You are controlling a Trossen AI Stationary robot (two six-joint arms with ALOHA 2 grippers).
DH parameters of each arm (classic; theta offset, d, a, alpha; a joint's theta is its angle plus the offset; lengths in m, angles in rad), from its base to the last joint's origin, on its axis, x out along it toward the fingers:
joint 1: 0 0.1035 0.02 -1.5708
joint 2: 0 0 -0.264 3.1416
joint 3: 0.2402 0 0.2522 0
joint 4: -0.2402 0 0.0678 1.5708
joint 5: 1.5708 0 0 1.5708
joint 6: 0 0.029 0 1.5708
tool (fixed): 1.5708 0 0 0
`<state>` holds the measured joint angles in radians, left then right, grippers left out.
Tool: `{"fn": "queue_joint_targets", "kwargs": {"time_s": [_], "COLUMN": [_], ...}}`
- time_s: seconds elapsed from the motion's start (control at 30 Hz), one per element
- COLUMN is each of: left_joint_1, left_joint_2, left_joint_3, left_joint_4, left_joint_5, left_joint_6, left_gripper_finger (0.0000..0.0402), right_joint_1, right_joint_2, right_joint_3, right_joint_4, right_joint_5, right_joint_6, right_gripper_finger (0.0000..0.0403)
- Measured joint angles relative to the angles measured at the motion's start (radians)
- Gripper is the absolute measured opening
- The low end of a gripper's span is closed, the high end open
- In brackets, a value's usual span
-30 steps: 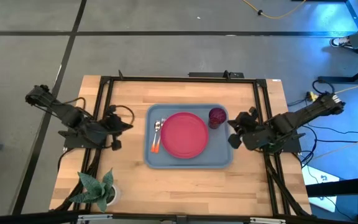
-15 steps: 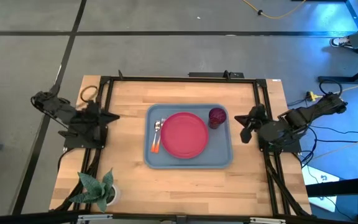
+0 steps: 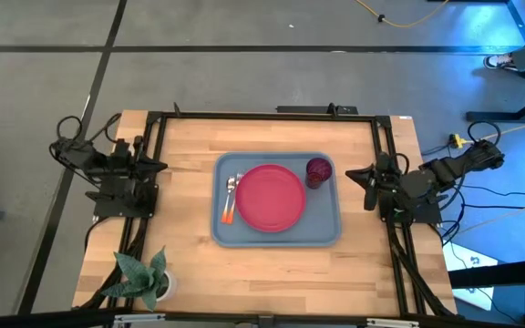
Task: Pick and place plate/cup/fork/spoon on tray
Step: Return to Home Position
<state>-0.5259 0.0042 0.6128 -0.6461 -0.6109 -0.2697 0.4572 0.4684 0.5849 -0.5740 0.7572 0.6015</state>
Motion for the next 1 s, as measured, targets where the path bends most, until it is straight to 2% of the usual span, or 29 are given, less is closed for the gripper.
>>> {"fn": "queue_joint_targets", "kwargs": {"time_s": [0.5, 0.87, 1.0], "left_joint_1": [0.000, 0.000, 0.000], "left_joint_2": [0.000, 0.000, 0.000], "left_joint_3": [0.000, 0.000, 0.000], "left_joint_4": [0.036, 0.060, 0.064], "left_joint_5": [0.026, 0.027, 0.028], "left_joint_6": [0.014, 0.011, 0.011], "left_gripper_finger": [0.0000, 0.0000, 0.0000], "right_joint_1": [0.000, 0.000, 0.000], "right_joint_2": [-0.245, -0.454, -0.466], "right_joint_3": [-0.175, -0.293, -0.326], "right_joint_4": [0.231, 0.378, 0.387], "right_joint_5": [-0.092, -0.129, -0.140], "right_joint_6": [-0.211, -0.299, -0.296], "right_gripper_finger": [0.0004, 0.0004, 0.0004]}}
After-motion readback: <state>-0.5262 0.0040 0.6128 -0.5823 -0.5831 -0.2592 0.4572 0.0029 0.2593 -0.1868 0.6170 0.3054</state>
